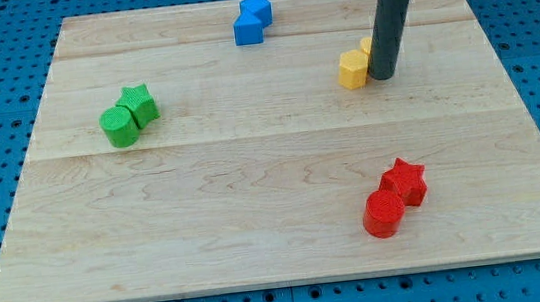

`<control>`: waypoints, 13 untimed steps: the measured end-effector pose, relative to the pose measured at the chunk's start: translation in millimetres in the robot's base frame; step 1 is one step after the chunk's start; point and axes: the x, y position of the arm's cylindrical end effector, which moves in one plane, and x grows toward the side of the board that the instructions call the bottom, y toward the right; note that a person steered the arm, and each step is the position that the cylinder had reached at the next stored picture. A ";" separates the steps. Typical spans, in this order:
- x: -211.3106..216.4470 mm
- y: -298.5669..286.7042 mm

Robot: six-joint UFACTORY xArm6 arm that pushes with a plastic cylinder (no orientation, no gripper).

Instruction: Push the yellow hexagon closer to yellow heart

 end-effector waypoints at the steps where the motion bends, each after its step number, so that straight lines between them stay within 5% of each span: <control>1: -55.6 -3.4; 2: -97.6 5.1; 3: -94.7 17.0; 4: -28.2 55.4; 7: 53.6 -41.6; 10: -39.2 -7.7; 11: 28.4 -20.7; 12: -3.1 -70.0; 13: -62.1 -44.5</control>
